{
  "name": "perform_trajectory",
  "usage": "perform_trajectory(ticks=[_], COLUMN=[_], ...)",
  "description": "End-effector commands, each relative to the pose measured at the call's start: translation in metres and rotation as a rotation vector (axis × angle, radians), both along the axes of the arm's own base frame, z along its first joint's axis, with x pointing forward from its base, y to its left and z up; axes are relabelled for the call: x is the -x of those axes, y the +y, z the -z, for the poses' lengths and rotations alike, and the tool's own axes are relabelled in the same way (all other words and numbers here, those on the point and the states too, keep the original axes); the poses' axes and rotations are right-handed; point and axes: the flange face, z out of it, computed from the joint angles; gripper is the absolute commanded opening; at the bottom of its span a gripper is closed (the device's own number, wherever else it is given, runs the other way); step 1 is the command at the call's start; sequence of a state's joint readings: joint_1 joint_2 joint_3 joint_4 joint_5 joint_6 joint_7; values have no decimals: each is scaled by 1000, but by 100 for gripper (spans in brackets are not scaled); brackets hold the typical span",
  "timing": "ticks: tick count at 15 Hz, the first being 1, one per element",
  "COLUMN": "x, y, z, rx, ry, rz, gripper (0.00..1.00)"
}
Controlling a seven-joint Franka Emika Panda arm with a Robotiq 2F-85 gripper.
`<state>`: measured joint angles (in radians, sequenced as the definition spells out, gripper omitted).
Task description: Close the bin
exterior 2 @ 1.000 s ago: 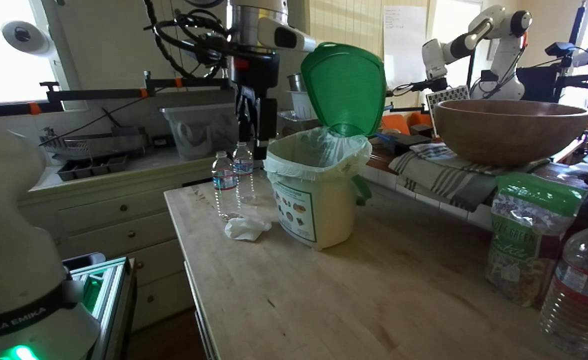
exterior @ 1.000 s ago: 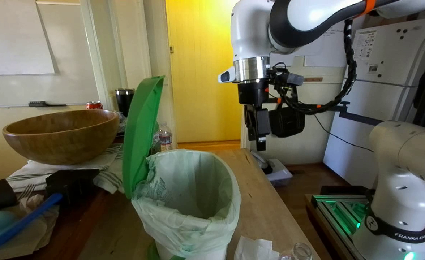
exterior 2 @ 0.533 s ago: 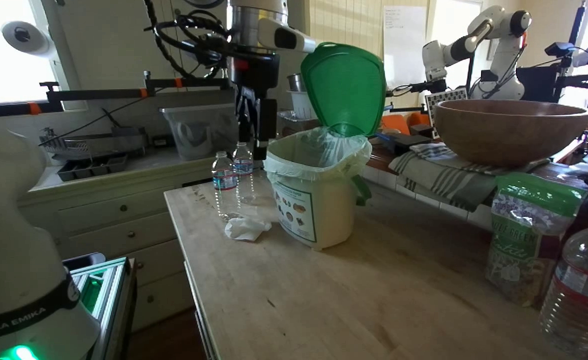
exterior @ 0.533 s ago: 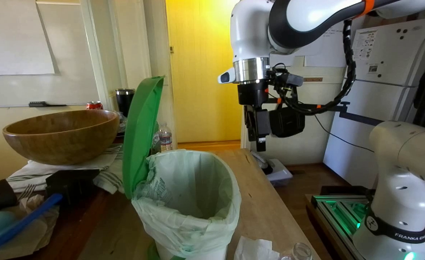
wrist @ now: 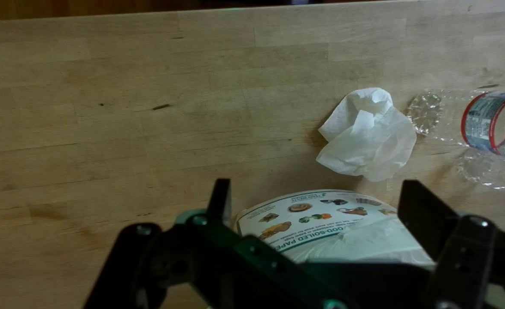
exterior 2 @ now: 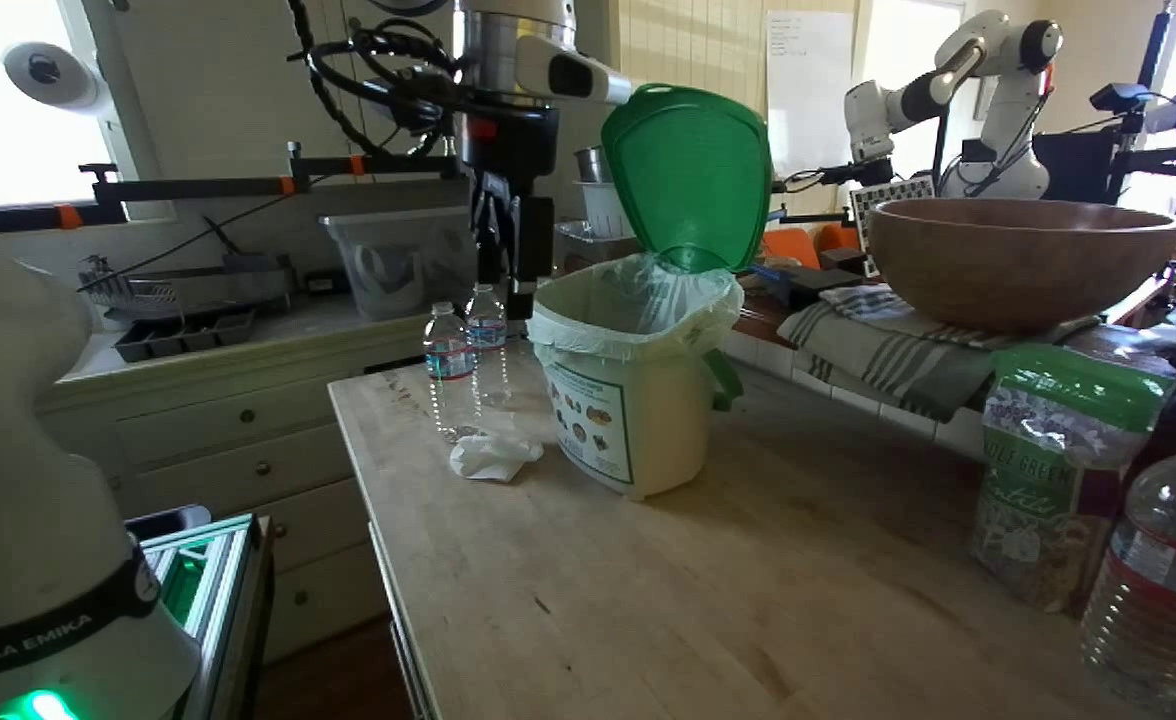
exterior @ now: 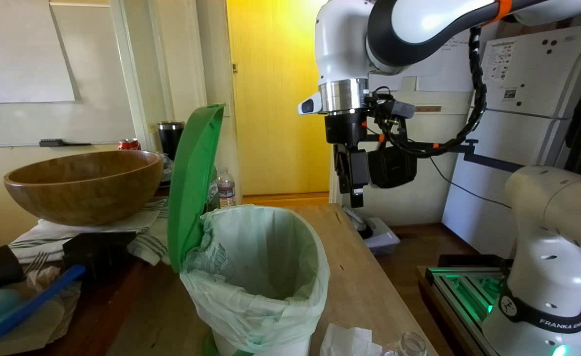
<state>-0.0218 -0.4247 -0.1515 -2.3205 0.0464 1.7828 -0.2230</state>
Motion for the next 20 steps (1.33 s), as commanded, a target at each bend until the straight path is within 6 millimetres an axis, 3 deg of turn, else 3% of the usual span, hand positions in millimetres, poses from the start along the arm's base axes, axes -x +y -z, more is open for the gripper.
perform_trajectory(ticks=[1, 3, 10, 13, 17, 20], x=[0, 0, 9, 13, 6, -4], y=[0, 0, -48, -56, -29, 4], z=[0, -1, -15, -27, -67, -101], rx=[0, 2, -29, -27, 51, 138], ry=[1, 2, -43, -82, -160, -235], rz=[0, 1, 141, 150, 40, -83], gripper=[100, 100, 100, 100, 100, 100])
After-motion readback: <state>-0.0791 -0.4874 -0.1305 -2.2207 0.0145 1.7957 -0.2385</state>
